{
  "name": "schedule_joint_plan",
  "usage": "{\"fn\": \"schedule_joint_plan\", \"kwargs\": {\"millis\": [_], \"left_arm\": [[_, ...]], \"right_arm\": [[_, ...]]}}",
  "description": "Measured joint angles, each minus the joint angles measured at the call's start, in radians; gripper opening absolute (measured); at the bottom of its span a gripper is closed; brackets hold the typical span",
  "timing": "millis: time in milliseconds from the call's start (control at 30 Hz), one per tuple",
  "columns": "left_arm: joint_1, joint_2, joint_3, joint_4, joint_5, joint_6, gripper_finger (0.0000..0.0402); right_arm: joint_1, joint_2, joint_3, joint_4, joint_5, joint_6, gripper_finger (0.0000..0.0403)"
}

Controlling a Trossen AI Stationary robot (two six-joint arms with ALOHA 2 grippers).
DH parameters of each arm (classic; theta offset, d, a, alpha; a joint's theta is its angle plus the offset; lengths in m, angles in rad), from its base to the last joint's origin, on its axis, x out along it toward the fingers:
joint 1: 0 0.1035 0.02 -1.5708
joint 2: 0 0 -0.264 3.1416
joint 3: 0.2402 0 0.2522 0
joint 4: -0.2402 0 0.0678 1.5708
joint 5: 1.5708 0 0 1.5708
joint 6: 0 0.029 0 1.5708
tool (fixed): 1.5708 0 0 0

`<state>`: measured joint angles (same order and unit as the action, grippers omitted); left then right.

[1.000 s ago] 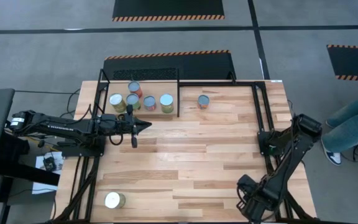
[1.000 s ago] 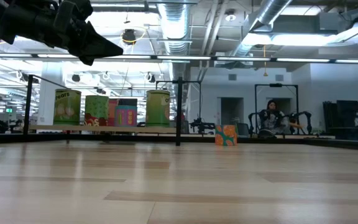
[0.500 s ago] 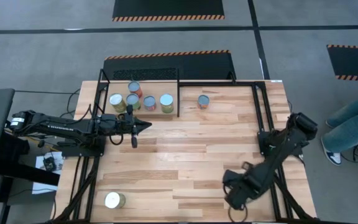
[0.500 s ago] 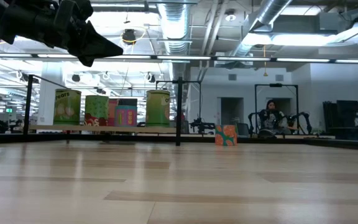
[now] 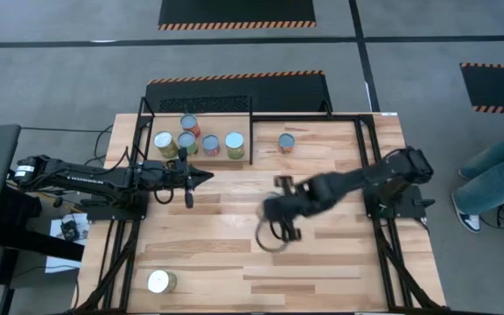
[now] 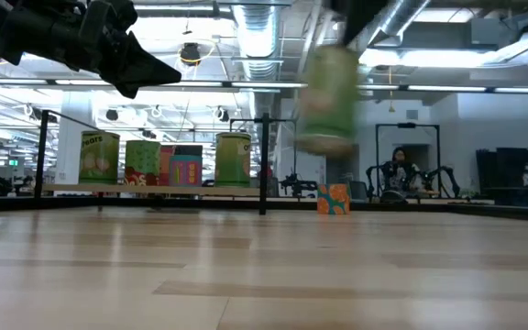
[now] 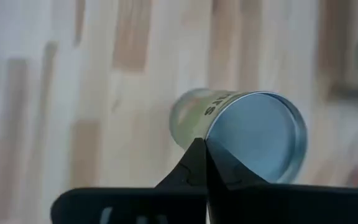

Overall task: Pick and place cans onto a shelf
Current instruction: Put the canned pears on the shelf

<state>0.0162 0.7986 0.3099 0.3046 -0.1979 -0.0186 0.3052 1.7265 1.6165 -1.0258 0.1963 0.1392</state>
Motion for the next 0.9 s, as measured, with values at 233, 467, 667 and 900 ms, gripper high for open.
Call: {"fn": "schedule_joint_plan", "kwargs": {"millis": [233, 467, 667, 900], "left_arm": [[0.000, 0.000, 0.000, -0.029, -0.005, 0.008, 0.0004], [0.000, -0.030, -0.001, -0.108, -0.129, -0.002, 0.0004], [-0.006, -0.047, 0.001, -0.118, -0.124, -0.014, 0.0004], [-0.029, -0.047, 0.001, -0.129, -0.124, -0.020, 0.0004]], "right_arm": [[-0.170, 0.066, 0.002, 0.258, -0.108, -0.364, 0.0006], [-0.253, 0.218, 0.026, 0.361, -0.172, -0.541, 0.0006], [-0.270, 0.351, 0.130, 0.373, -0.173, -0.620, 0.0005], [-0.270, 0.441, 0.251, 0.367, -0.172, -0.683, 0.0010]]}}
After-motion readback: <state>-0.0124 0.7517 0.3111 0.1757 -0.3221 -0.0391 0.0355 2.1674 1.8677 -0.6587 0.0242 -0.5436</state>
